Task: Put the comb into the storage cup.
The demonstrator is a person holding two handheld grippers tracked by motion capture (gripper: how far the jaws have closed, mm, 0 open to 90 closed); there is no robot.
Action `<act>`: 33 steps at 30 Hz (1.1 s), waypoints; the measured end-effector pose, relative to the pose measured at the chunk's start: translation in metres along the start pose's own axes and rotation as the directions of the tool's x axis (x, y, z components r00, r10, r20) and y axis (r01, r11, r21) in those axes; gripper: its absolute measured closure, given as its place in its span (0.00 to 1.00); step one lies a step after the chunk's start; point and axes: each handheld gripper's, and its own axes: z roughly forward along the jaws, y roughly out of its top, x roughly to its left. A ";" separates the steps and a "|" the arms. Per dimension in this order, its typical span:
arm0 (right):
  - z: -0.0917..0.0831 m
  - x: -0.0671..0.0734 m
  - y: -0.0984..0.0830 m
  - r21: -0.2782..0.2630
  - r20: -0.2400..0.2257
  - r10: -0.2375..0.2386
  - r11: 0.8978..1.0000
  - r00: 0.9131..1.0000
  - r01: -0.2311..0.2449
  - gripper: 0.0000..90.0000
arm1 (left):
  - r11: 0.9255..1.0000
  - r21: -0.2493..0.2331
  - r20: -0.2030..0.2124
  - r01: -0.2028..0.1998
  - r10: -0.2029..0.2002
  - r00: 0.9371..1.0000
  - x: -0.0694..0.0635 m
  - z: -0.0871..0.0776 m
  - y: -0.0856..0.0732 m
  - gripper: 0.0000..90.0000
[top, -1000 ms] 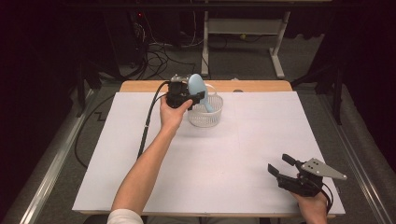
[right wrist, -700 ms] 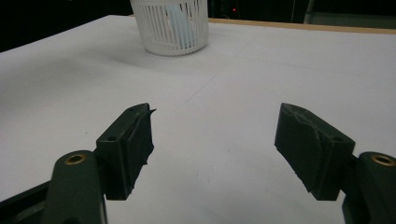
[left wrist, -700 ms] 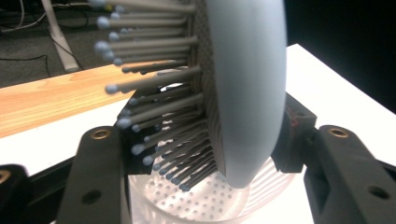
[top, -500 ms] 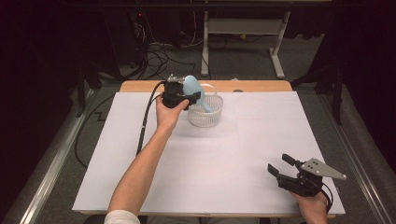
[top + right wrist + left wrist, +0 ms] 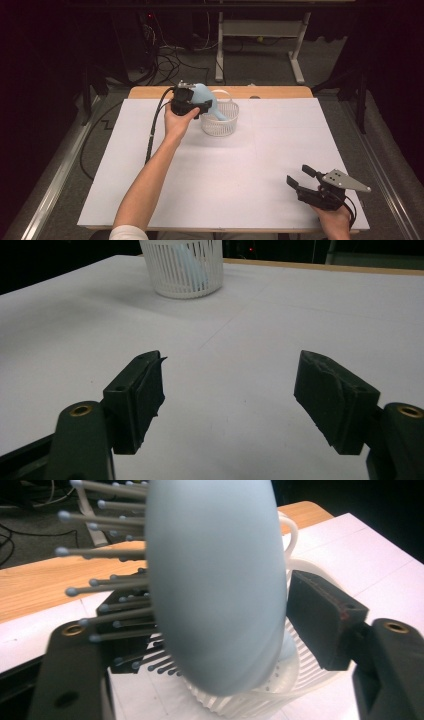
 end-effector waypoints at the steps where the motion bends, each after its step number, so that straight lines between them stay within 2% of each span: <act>1: 0.000 0.000 0.000 0.000 0.000 0.000 1.000 1.000 0.000 0.32 | 1.000 0.000 -0.001 0.000 0.000 1.000 0.000 0.000 0.000 0.33; 10: -0.001 0.000 0.000 -0.004 -0.002 -0.002 1.000 1.000 0.002 0.32 | 1.000 0.020 -0.012 0.003 -0.003 1.000 0.002 -0.002 -0.002 0.28; 18: -0.001 0.001 0.000 -0.002 -0.001 -0.004 1.000 1.000 0.004 0.32 | 1.000 -0.001 -0.025 0.027 -0.027 0.999 0.008 -0.009 -0.008 0.27; 33: 0.000 0.001 0.000 0.004 0.005 -0.012 1.000 1.000 0.012 0.32 | 1.000 -0.007 -0.039 0.023 -0.024 0.999 0.009 -0.019 -0.010 0.27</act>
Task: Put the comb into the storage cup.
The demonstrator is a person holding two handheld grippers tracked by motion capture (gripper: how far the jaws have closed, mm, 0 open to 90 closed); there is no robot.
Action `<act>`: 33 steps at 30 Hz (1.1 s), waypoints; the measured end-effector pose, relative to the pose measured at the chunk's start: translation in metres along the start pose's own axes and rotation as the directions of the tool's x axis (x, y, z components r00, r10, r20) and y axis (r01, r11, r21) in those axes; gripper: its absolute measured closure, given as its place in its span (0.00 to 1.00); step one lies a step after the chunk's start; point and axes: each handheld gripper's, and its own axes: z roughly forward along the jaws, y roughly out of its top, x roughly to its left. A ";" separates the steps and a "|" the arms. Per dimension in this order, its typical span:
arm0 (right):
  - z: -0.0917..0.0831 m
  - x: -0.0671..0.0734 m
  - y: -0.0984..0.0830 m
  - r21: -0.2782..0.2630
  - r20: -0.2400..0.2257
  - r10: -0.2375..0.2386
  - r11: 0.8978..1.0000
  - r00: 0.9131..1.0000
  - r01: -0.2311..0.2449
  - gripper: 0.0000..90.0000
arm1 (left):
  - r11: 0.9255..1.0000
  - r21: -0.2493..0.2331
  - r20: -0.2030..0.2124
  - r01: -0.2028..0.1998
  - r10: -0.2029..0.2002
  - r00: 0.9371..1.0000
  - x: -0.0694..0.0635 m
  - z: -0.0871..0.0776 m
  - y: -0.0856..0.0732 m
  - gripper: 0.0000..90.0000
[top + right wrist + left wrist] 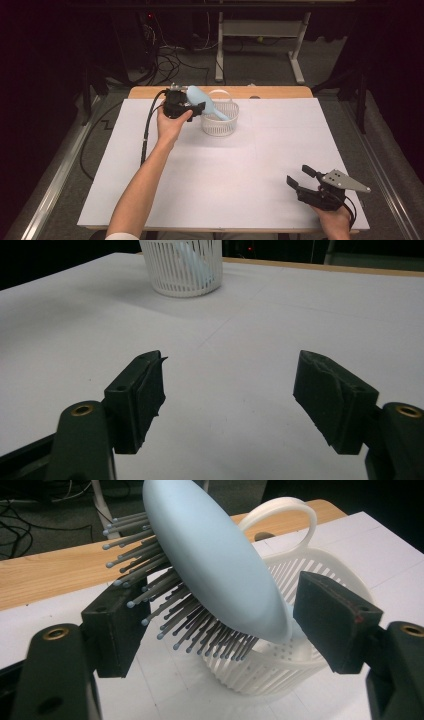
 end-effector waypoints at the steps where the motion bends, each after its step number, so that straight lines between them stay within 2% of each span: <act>1: 0.000 0.000 0.000 0.000 0.000 0.000 1.000 1.000 0.000 0.32 | 1.000 -0.001 0.000 0.000 0.000 1.000 0.000 0.000 0.000 0.27; 8: 0.000 0.000 0.000 -0.001 0.001 0.001 1.000 1.000 -0.001 0.32 | 1.000 0.004 0.003 -0.016 0.016 1.000 0.001 -0.006 -0.001 0.27; 11: 0.000 0.000 0.000 0.001 0.004 0.003 1.000 1.000 -0.003 0.32 | 1.000 -0.002 0.010 -0.011 0.011 1.000 0.002 -0.011 -0.002 0.27; 15: 0.000 0.000 0.000 0.001 0.003 -0.002 1.000 1.000 0.002 0.33 | 1.000 -0.012 -0.002 -0.013 0.013 1.000 0.005 -0.015 -0.004 0.27; 24: 0.000 0.000 0.000 0.001 0.003 -0.002 1.000 1.000 0.002 0.33 | 0.999 -0.039 -0.001 -0.020 0.020 1.000 0.006 -0.024 -0.003 0.27; 33: 0.000 0.001 0.000 0.000 0.003 -0.003 1.000 1.000 0.003 0.32 | 0.999 -0.035 -0.009 -0.027 0.026 1.000 0.008 -0.029 -0.005 0.27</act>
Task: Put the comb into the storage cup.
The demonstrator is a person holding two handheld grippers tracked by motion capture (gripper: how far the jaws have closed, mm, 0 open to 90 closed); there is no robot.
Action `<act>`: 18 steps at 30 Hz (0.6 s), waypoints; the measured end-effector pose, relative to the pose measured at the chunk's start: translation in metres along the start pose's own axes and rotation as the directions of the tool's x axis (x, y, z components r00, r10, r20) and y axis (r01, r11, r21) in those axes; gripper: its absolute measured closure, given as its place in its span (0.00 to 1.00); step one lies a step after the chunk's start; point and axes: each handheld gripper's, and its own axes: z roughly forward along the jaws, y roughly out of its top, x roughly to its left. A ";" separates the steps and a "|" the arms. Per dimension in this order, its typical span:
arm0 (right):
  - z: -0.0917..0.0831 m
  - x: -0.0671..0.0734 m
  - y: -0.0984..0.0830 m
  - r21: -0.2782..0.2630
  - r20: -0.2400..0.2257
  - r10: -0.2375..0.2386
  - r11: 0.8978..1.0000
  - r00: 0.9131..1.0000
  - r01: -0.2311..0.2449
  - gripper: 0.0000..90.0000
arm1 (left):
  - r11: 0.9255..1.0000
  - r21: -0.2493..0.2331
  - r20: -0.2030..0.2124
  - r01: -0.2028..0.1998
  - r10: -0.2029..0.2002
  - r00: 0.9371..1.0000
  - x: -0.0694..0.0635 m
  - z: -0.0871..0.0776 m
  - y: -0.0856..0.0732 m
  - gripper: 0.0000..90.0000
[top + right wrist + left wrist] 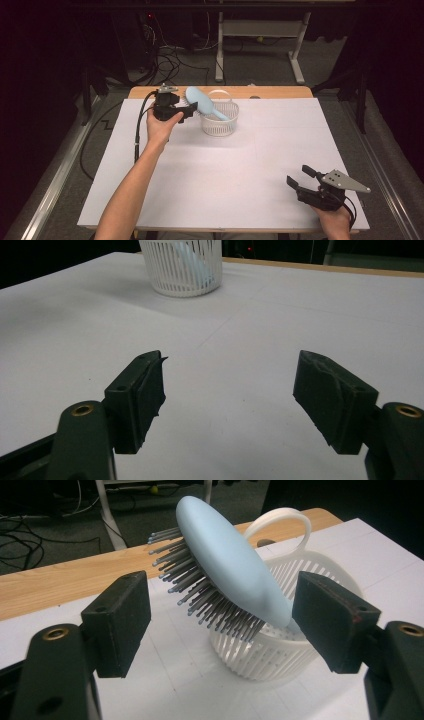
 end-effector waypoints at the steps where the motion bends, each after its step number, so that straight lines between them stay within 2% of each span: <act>1: 0.000 0.000 0.000 0.001 0.000 0.000 1.000 1.000 0.000 0.32 | 1.000 -0.002 0.001 0.000 0.000 1.000 0.000 -0.001 0.000 0.27; 18: 0.000 0.000 0.000 0.001 0.003 -0.002 1.000 1.000 0.002 0.32 | 1.000 -0.018 -0.007 -0.014 0.013 1.000 0.004 -0.013 -0.006 0.28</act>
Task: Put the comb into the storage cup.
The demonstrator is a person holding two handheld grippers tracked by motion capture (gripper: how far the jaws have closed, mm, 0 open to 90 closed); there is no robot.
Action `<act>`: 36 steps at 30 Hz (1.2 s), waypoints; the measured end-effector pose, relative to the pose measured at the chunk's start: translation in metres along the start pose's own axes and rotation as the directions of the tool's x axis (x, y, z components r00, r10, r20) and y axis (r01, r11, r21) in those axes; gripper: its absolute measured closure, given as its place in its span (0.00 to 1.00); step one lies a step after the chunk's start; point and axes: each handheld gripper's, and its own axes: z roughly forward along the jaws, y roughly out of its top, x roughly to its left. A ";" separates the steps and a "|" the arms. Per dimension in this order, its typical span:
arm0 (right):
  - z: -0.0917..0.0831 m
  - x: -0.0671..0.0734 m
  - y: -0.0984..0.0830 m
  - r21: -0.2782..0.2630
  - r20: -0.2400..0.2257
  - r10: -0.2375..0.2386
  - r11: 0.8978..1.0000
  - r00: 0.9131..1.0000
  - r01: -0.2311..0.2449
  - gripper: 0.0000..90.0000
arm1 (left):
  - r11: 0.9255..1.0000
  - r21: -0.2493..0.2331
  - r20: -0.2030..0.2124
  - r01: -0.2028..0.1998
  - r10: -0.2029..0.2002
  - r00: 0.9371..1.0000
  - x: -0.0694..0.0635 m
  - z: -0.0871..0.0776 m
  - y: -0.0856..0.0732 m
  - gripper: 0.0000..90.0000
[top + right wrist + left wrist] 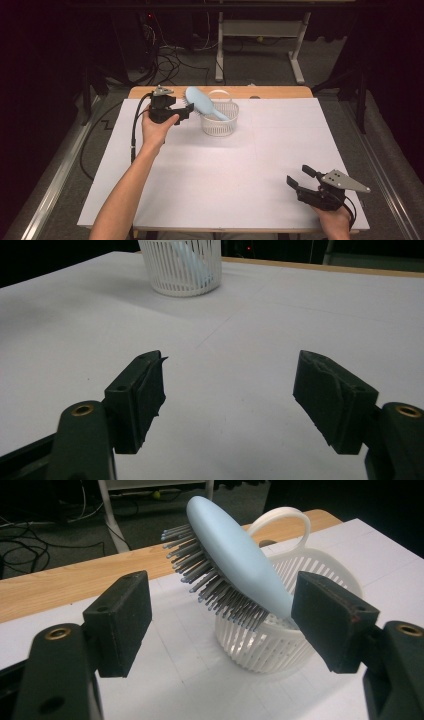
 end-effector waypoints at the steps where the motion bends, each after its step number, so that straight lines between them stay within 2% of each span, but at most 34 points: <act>1: 0.000 0.000 0.000 0.000 0.000 0.000 1.000 1.000 0.000 0.32 | 1.000 -0.002 0.000 0.002 -0.002 1.000 0.000 -0.001 -0.001 0.28; 14: 0.000 0.000 0.000 -0.001 0.001 0.001 1.000 1.000 -0.001 0.33 | 1.000 -0.007 -0.011 -0.006 0.006 1.000 0.003 -0.013 -0.003 0.28; 36: -0.001 0.000 0.000 -0.008 0.003 0.009 1.000 1.000 -0.009 0.32 | 0.999 -0.034 -0.014 -0.005 0.005 1.000 0.008 -0.036 -0.021 0.29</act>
